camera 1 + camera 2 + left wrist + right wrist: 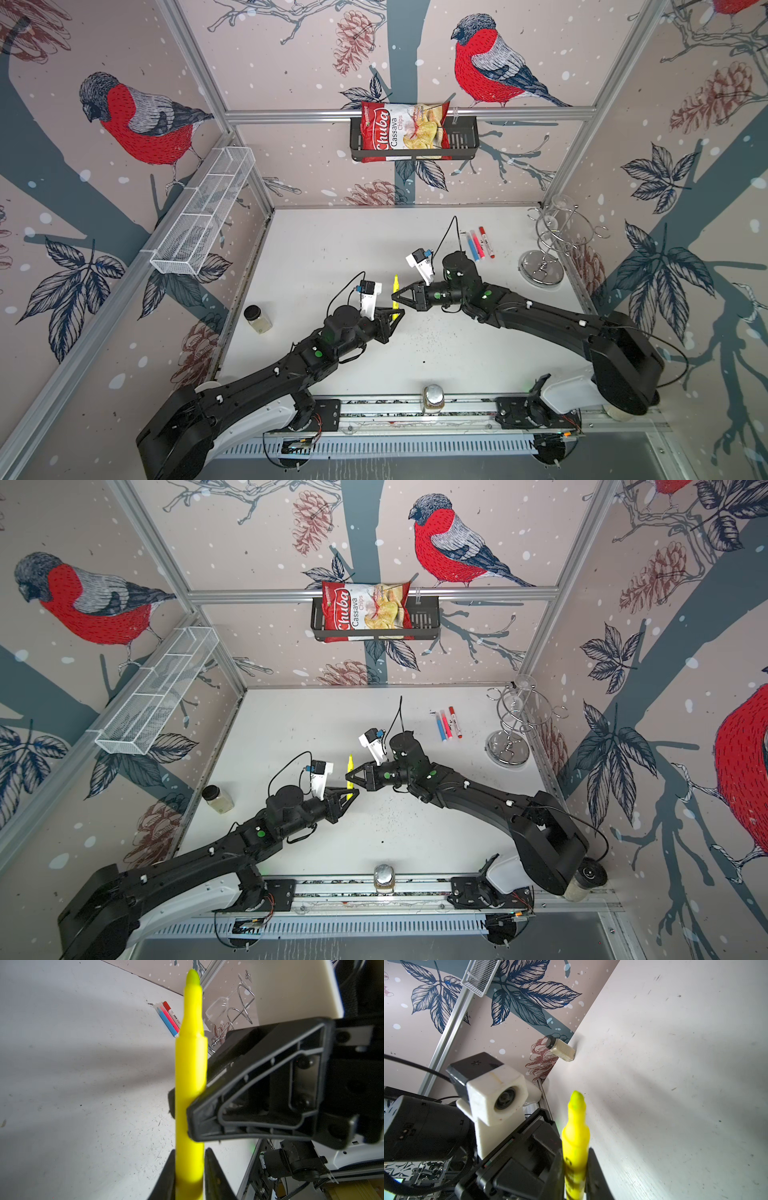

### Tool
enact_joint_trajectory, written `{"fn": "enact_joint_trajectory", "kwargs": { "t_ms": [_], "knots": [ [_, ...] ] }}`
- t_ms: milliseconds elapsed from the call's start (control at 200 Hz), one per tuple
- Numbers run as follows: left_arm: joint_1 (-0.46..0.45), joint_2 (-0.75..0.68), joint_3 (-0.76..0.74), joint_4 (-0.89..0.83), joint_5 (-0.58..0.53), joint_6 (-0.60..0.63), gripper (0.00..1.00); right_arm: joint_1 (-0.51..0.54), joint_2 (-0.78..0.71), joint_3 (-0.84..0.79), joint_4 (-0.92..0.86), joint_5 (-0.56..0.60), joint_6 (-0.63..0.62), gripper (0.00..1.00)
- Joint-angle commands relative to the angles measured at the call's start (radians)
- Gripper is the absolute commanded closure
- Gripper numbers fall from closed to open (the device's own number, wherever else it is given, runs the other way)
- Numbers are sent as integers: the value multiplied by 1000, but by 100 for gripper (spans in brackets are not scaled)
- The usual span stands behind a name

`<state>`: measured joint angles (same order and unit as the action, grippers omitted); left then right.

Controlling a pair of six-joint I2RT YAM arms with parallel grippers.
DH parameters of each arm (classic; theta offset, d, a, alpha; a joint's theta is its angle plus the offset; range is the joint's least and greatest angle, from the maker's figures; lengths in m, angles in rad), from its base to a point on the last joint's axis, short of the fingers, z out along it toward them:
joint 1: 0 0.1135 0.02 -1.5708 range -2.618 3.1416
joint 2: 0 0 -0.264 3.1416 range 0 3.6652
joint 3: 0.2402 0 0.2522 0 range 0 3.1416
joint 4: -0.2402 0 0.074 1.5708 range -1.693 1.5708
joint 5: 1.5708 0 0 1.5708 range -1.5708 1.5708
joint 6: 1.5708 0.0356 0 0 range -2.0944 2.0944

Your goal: Insert the pens into the pen caps

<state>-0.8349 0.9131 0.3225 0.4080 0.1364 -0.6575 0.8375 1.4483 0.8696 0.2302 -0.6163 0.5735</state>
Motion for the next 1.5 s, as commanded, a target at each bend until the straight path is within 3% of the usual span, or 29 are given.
{"fn": "enact_joint_trajectory", "kwargs": {
  "t_ms": [0, 285, 645, 825, 981, 1051, 1496],
  "knots": [
    [-1, -14, -3, 64, -14, -5, 77, 11, 4, 12, -18, 21, -34, 91],
    [-1, -19, -3, 68, -12, -8, 80, 23, 4, 13, -23, 30, -43, 91],
    [0, -27, -13, 70, -24, -9, 100, 34, -12, 14, -35, 43, -54, 89],
    [-1, -35, -22, 79, -27, -8, 100, 40, -26, 14, -38, 49, -56, 78],
    [-1, -49, -28, 74, -38, -5, 100, 40, -47, 11, -42, 62, -55, 59],
    [-1, -56, -31, 73, -41, -5, 100, 40, -60, 9, -43, 64, -55, 55],
    [-1, -164, -84, 93, -42, 37, 100, -24, -191, -31, -144, 222, -8, 47]
  ]
}}
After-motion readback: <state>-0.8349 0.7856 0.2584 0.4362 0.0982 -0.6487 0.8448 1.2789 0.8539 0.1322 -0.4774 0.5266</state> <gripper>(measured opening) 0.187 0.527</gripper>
